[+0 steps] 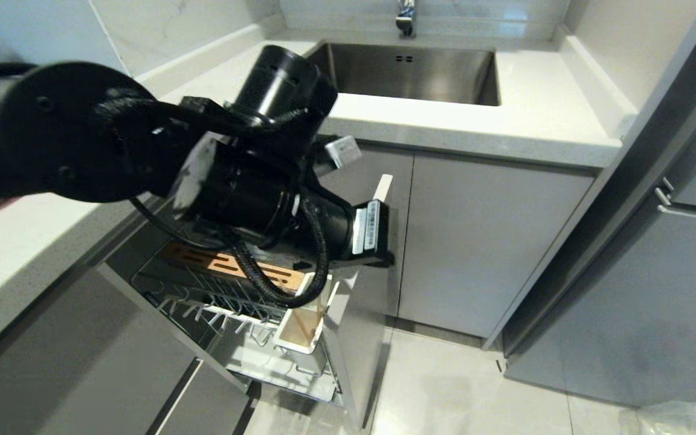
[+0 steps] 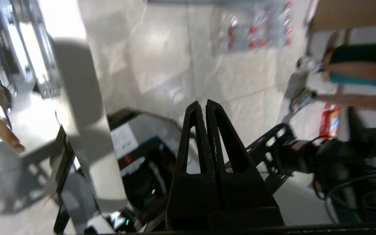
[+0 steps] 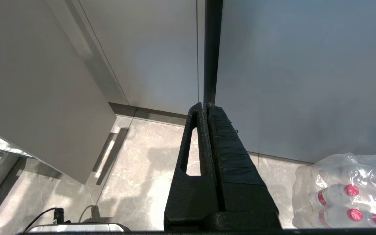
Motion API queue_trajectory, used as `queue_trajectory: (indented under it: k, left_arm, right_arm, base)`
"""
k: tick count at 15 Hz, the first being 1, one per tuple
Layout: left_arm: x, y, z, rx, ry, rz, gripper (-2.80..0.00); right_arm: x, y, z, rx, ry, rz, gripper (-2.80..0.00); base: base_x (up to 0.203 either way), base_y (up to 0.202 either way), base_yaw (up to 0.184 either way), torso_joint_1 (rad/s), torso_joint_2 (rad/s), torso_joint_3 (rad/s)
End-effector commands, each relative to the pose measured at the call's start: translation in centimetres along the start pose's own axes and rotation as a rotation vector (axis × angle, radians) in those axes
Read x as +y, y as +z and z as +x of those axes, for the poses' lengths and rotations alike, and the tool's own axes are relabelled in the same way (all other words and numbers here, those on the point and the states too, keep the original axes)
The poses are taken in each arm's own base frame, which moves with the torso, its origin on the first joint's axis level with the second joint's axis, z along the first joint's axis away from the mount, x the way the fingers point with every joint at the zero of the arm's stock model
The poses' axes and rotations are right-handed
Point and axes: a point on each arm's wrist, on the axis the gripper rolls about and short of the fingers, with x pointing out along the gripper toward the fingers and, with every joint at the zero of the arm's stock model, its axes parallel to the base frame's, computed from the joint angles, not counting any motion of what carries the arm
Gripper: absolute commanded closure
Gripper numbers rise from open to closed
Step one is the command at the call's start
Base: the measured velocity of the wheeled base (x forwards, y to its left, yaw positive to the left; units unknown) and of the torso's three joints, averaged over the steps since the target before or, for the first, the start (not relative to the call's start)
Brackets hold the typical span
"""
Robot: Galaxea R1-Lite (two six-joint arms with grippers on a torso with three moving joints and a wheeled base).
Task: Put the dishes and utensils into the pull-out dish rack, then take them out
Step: Close the cupboard
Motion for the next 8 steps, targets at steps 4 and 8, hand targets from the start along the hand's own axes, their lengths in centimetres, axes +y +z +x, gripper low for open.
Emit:
queue_trajectory:
  k: [4,8]
  left_arm:
    - [2.2,0.5,3.9,0.01,0.194,0.01,0.0]
    - [3.3,0.8,4.2,-0.048,0.363,0.043,0.0]
  right_arm:
    - [0.0,0.0,0.0,0.002,0.0,0.0,0.0]
    - [0.0,0.0,0.0,0.002,0.0,0.0,0.0]
  base:
    - [0.0,0.0,0.0,0.0,0.0,0.0]
    - [0.0,0.0,0.0,0.0,0.0,0.0]
